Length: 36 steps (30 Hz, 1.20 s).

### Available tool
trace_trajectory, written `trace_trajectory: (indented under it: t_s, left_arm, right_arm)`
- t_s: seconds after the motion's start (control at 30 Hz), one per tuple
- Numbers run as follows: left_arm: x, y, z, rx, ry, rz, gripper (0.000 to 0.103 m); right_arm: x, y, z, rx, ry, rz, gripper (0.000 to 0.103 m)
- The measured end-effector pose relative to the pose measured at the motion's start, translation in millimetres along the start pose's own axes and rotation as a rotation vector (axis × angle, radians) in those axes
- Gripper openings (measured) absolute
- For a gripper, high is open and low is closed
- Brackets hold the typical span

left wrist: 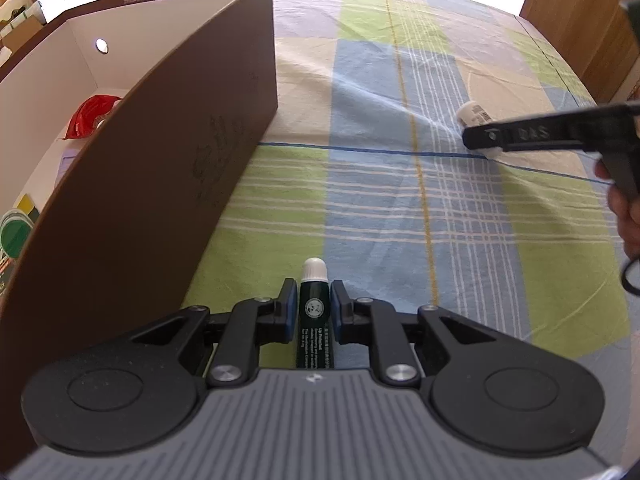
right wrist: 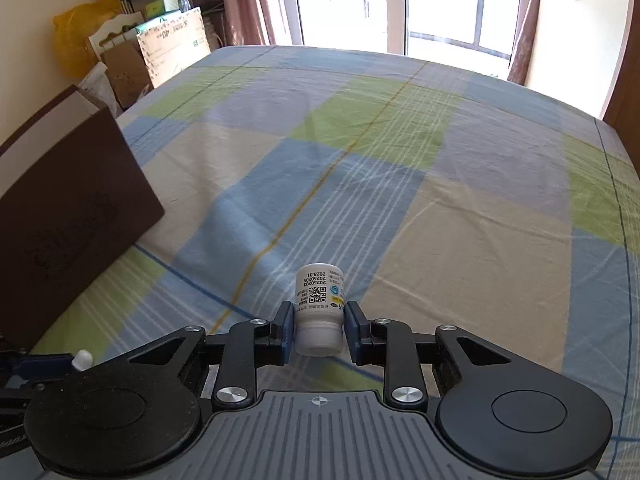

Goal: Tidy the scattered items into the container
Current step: 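Close the left gripper on the green tube while the right gripper grasps the white pill bottle, then carry the green tube in the left gripper to the box while the right gripper carries the pill bottle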

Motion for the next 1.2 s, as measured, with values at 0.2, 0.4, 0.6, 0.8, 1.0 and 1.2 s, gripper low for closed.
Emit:
trace_trajectory:
  t_s: [0.2,0.4,0.6,0.8,1.0,1.2]
  left_arm:
    - [-4.3,-6.7,10.9,0.009,0.012,0.006,0.015]
    - [-12.9,-10.9,34.3,-0.009,0.002,0.034,0.015]
    - [-16.9,-13.6,45.6,-0.011,0.005,0.039,0.022]
    - [-14.5,-7.1,39.7,0.034,0.02,0.036,0.023]
    - [-13.1,1.0,38.2,0.087,0.035,0.043,0.013]
    - [-20.6,5.5,60.3,0.131,0.029,0.05,0.013]
  right_arm:
    - [-35.5,-27.1,63.8,0.045,-0.054,-0.067,0.03]
    - [-50.2,-42.4,119.9,0.097,-0.089,-0.061,0.03]
    - [-61.0,-47.3,123.0,0.048,-0.031,0.03,0.078]
    - [-54.5,-52.9,128.4,0.012,-0.034,0.044,0.077]
    - [-48.9,-60.6,133.7,-0.053,-0.035,0.081,0.046]
    - [-51.3,-73.3,143.1,-0.086,-0.053,0.085,0.03]
Point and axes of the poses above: each gripper's, at about its wrist camera, not at the fingertips, and x roughly the way its jaws point, y to its right, z to its underside, the point moved 9 cm from there along x, roughly the way its jaws point, and after that the axes turned 12 degrees about -y, right-handed, at the moved point
